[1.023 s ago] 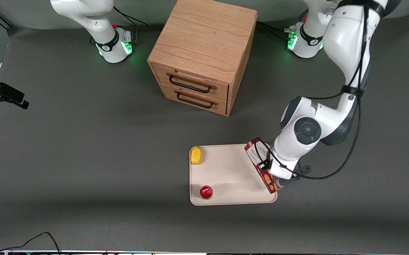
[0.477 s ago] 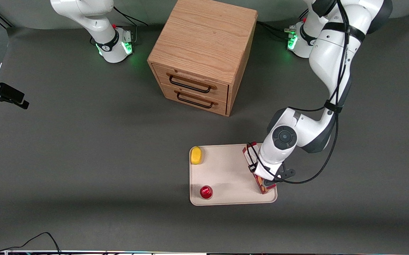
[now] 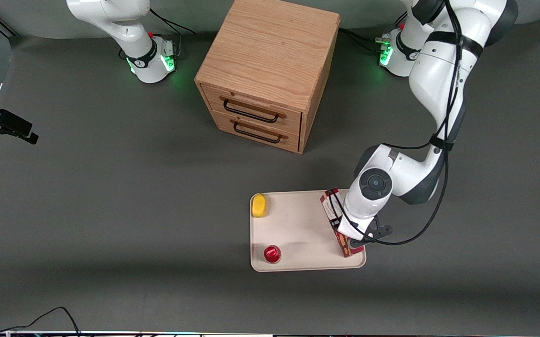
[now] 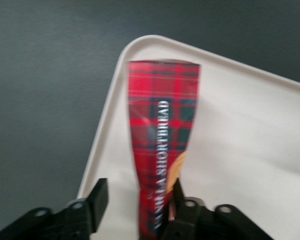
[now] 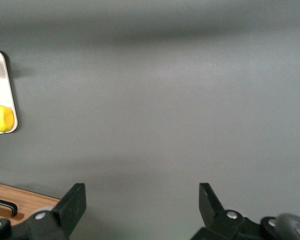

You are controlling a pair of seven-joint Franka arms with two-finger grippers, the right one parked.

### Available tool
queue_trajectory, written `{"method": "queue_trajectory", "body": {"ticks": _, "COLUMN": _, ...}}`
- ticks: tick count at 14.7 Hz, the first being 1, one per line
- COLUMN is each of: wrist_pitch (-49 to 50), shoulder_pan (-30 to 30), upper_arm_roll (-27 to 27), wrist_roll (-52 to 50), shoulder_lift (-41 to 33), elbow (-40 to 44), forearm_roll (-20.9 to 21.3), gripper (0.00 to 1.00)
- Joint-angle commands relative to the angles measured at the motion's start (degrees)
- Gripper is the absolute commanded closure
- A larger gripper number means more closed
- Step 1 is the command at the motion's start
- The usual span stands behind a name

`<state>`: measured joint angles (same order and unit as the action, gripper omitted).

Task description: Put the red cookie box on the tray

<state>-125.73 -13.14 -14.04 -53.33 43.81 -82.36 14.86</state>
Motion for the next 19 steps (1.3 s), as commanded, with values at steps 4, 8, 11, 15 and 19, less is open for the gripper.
{"method": "queue_trajectory", "body": {"ticks": 4, "wrist_pitch": 35.5, "shoulder_pan": 1.5, "upper_arm_roll": -4.1, "wrist_roll": 8.9, "shoulder_lift": -2.0, "elbow": 19.2, "forearm_roll": -6.8, "gripper": 0.0}}
{"method": "queue_trajectory", "body": {"ticks": 8, "wrist_pitch": 36.9, "shoulder_pan": 6.4, "upper_arm_roll": -0.9, "wrist_roll": 26.7, "shoulder_lift": -18.5, "elbow": 7.8, "forearm_roll": -10.6, "gripper": 0.0}}
{"method": "queue_trajectory", "body": {"ticks": 11, "wrist_pitch": 32.4, "shoulder_pan": 6.2, "upper_arm_roll": 8.4, "wrist_roll": 40.4, "shoulder_lift": -31.5, "elbow": -6.6, "forearm_roll": -13.7, "gripper": 0.0}}
{"method": "queue_trajectory", "body": {"ticks": 15, "wrist_pitch": 22.6, "shoulder_pan": 5.8, "upper_arm_roll": 16.9, "wrist_roll": 50.4, "shoulder_lift": -48.3, "elbow": -27.2, "forearm_roll": -13.8, "gripper": 0.0}}
{"method": "queue_trajectory", "body": {"ticks": 19, "wrist_pitch": 27.4, "shoulder_pan": 5.8, "upper_arm_roll": 22.5, "wrist_roll": 57.3, "shoulder_lift": -52.5, "elbow": -25.2, "forearm_roll": -12.8, "gripper": 0.0}}
